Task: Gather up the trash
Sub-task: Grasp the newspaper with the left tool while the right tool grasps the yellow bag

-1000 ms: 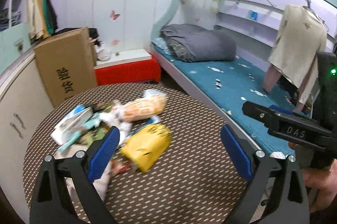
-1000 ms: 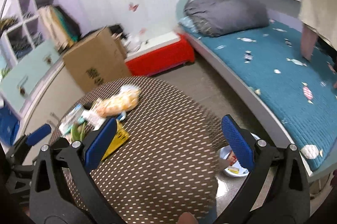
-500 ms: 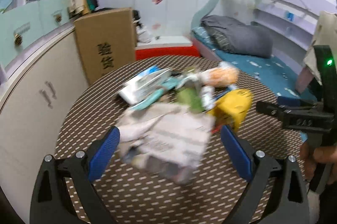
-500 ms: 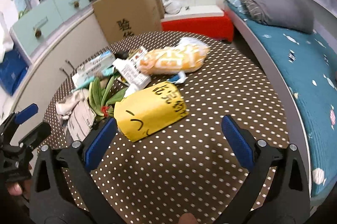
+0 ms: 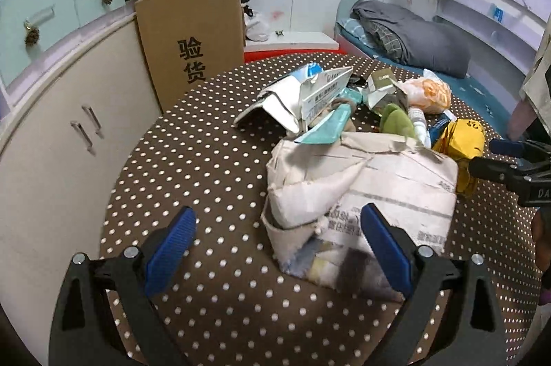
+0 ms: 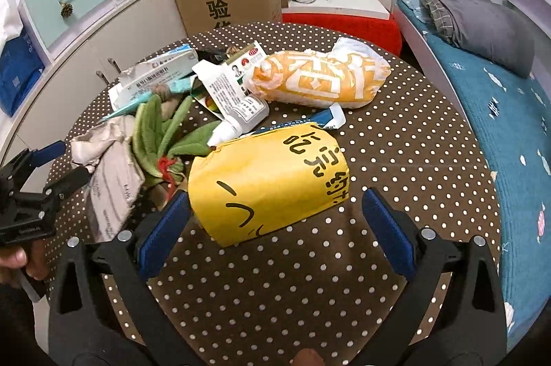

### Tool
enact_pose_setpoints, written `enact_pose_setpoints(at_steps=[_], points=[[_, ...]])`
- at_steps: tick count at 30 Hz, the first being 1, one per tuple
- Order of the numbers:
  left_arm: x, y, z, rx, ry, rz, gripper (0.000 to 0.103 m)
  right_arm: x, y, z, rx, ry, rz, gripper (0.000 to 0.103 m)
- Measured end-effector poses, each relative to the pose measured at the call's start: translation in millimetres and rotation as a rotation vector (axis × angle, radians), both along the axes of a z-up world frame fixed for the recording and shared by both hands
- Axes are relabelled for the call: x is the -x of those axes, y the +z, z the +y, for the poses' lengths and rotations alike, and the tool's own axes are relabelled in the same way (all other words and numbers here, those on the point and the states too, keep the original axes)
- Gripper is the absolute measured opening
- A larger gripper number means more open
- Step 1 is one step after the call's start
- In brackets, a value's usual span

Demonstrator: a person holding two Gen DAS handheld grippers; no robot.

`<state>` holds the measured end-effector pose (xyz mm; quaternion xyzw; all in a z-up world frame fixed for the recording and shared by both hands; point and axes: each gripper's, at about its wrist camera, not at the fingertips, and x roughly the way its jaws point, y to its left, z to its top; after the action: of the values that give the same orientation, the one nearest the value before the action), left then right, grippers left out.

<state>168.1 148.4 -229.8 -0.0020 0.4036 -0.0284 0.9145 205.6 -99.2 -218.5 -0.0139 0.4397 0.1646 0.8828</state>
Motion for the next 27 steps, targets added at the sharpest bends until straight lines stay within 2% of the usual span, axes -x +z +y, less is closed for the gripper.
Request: enact_pose_setpoints(at_steps=[2, 3, 4, 6, 8, 9, 10, 11, 15, 16, 17, 18, 19, 23, 26, 27], points=[[-6.8, -4.6, 0.0, 0.027, -0.011, 0.016, 0.086, -3.6, -2.6, 0.1, -0.021, 0.002, 0.0, 0.097], [-8.5, -5.5, 0.5, 0.061, -0.025, 0.021, 0.075, -4.6, -3.8, -0.8, -0.035, 0.004, 0.003, 0.097], [-10.1, -4.7, 1.9, 0.113, -0.048, 0.021, 0.059, -5.2, -5.0, -1.9, -0.047, 0.003, 0.006, 0.091], [-9.5, -3.6, -0.2, 0.137, -0.065, 0.023, 0.042, -4.3, -6.8, -4.8, -0.065, -0.004, 0.01, 0.09], [-7.8, -2.3, -4.7, 0.115, -0.064, 0.017, 0.036, 0.1, -5.9, -10.3, -0.09, -0.005, 0.008, 0.088], [-5.6, -1.8, -6.3, 0.117, -0.063, 0.018, 0.034, 4.5, -4.5, -14.3, -0.112, -0.003, 0.006, 0.084], [-2.7, -1.3, -7.4, 0.127, -0.063, 0.019, 0.032, 6.8, -4.0, -18.4, -0.132, -0.006, 0.018, 0.036], [1.2, -1.3, -8.7, 0.131, -0.062, 0.019, 0.032, 8.7, -3.4, -23.7, -0.138, -0.024, 0.022, 0.026], [19.9, -1.8, -16.0, 0.133, -0.06, 0.016, 0.031, 16.9, -3.4, -44.7, -0.14, -0.048, 0.03, 0.028], [24.0, -1.1, -17.6, 0.136, -0.058, 0.015, 0.031, 18.7, -2.9, -47.0, -0.132, -0.052, 0.029, 0.036], [30.0, -0.2, -19.6, 0.138, -0.057, 0.014, 0.031, 21.4, -1.4, -49.1, -0.125, -0.062, 0.021, 0.066], [32.3, 0.7, -21.3, 0.136, -0.057, 0.014, 0.031, 24.3, 1.3, -51.2, -0.122, -0.07, 0.004, 0.076], [34.9, 1.5, -23.8, 0.131, -0.057, 0.012, 0.033, 26.2, 3.4, -52.1, -0.128, -0.068, -0.006, 0.079], [40.8, -0.6, -33.3, 0.086, -0.043, 0.008, 0.045, 18.4, 11.7, -43.7, -0.137, -0.073, -0.028, 0.079], [38.5, -1.2, -33.4, 0.11, -0.031, 0.011, 0.045, 0.3, 13.1, -30.0, -0.134, -0.112, -0.04, 0.079], [37.3, -0.6, -33.2, 0.121, -0.027, 0.01, 0.04, -6.2, 11.0, -27.8, -0.149, -0.14, -0.031, 0.079]])
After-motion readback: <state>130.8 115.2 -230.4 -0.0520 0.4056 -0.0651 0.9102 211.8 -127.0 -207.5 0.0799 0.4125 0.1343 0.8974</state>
